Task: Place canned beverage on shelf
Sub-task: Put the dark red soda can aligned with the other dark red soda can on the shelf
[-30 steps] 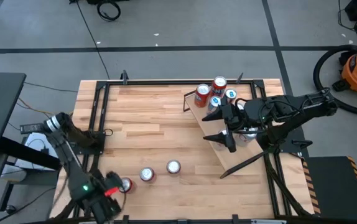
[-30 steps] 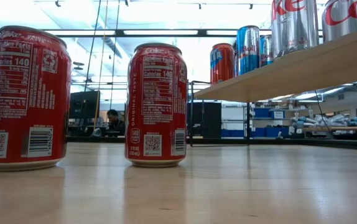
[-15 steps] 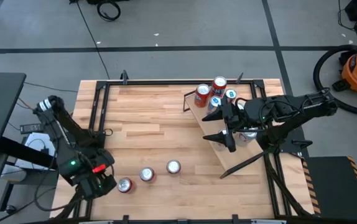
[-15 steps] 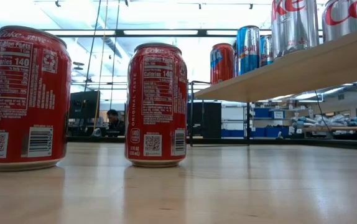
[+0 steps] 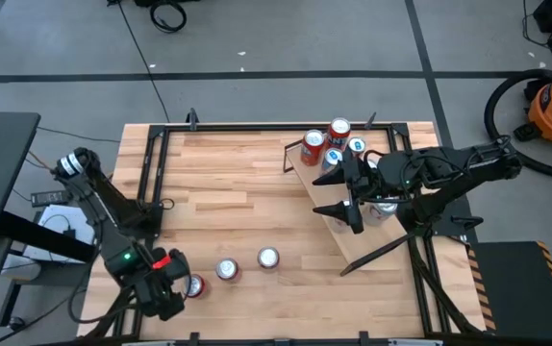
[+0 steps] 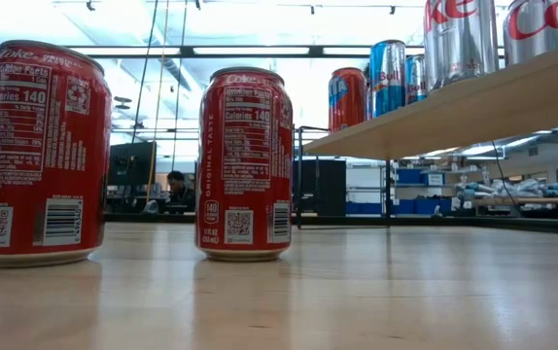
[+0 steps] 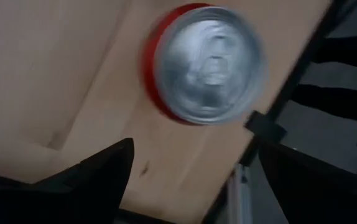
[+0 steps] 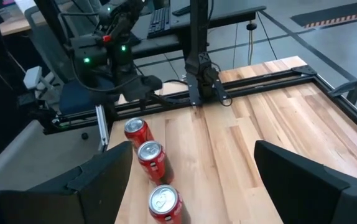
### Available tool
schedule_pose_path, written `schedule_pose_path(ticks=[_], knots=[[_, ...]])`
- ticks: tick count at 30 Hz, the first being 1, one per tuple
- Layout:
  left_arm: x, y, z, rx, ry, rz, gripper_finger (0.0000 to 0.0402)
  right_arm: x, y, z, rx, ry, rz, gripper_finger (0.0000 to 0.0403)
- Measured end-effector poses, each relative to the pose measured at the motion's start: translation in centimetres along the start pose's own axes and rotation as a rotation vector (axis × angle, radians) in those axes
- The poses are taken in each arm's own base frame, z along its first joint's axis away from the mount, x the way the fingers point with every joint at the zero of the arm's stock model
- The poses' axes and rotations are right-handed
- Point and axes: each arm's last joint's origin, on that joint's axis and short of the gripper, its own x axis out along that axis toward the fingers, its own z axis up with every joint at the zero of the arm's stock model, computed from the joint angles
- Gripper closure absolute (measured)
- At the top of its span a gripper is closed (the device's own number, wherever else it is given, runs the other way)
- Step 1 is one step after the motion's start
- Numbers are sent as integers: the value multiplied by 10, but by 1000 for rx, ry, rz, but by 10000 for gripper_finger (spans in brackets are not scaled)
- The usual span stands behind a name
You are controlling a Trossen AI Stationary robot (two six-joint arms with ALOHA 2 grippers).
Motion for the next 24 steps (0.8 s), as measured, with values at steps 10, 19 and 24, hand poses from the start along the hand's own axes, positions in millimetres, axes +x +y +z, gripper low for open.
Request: schedule_pose_path(ticks=[10,19,24], knots=[[17,4,13,-19,-28,-46,44,0,0,0,5,0,-1,56],[31,4,30,37,-51,-2,44,0,0,0,8,0,-1,56],[38,0,37,127,-57,-8,44,0,0,0,8,0,-1,56]])
